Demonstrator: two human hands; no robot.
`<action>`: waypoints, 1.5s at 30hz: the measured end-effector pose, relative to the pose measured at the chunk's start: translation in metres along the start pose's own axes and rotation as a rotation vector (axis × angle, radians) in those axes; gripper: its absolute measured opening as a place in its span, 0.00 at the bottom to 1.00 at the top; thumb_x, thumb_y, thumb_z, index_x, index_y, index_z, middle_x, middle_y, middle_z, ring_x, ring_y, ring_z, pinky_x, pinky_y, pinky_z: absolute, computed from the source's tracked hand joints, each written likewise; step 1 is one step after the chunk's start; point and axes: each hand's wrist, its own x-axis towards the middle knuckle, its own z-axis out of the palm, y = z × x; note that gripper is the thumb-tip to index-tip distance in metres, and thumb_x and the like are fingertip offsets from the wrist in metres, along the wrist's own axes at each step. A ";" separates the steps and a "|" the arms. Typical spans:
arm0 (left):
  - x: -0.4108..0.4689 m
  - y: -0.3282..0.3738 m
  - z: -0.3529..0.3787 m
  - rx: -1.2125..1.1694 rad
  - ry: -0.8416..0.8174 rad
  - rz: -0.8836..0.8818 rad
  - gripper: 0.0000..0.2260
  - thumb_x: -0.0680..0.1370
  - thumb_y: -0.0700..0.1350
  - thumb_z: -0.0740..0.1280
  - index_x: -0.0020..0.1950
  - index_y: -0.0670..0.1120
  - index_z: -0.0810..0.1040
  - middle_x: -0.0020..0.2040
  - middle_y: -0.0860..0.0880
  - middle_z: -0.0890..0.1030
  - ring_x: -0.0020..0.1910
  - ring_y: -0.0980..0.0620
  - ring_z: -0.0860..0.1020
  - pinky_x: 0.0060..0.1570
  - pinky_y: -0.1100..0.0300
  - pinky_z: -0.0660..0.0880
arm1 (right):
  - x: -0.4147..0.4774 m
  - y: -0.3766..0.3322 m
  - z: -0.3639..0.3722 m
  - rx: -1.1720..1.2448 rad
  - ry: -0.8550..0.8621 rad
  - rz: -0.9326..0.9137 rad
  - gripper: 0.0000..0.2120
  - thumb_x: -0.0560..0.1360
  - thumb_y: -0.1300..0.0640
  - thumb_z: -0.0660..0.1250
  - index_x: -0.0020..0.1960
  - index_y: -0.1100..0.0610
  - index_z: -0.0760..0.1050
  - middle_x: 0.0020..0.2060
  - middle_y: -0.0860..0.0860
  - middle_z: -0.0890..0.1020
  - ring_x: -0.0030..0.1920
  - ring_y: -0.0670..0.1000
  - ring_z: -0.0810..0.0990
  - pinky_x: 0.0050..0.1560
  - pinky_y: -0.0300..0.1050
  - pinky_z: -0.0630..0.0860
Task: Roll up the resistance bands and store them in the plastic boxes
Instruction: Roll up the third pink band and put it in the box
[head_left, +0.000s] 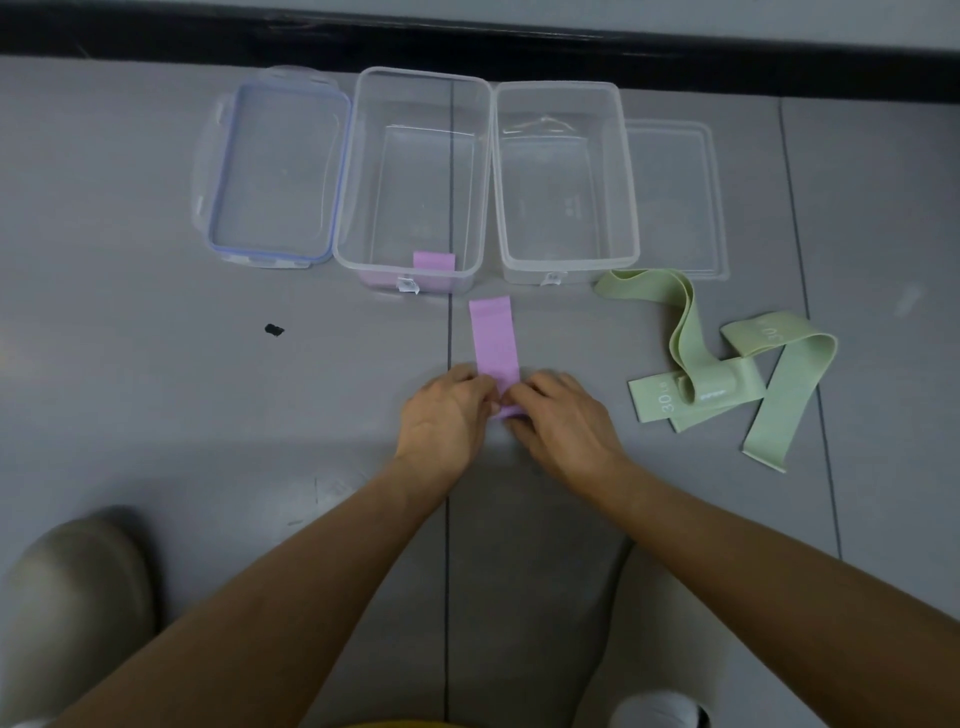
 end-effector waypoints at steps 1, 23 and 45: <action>0.001 0.000 0.000 -0.001 0.003 0.000 0.06 0.79 0.50 0.65 0.49 0.49 0.80 0.50 0.49 0.77 0.46 0.45 0.77 0.40 0.58 0.67 | 0.001 0.001 0.000 0.017 -0.010 0.015 0.09 0.74 0.52 0.71 0.53 0.52 0.79 0.47 0.51 0.77 0.49 0.56 0.76 0.38 0.50 0.77; 0.013 -0.014 0.005 -0.015 -0.038 0.119 0.06 0.78 0.50 0.66 0.51 0.50 0.80 0.49 0.48 0.79 0.45 0.41 0.80 0.43 0.48 0.77 | 0.010 0.008 0.002 0.143 -0.050 0.126 0.10 0.77 0.49 0.67 0.56 0.50 0.77 0.49 0.50 0.77 0.47 0.55 0.78 0.41 0.47 0.73; 0.017 -0.018 0.004 0.015 0.063 0.164 0.09 0.75 0.52 0.70 0.44 0.47 0.78 0.43 0.48 0.78 0.40 0.43 0.77 0.36 0.52 0.75 | 0.023 0.011 -0.006 0.211 -0.069 0.166 0.06 0.76 0.51 0.69 0.51 0.51 0.76 0.47 0.48 0.79 0.46 0.51 0.78 0.44 0.45 0.71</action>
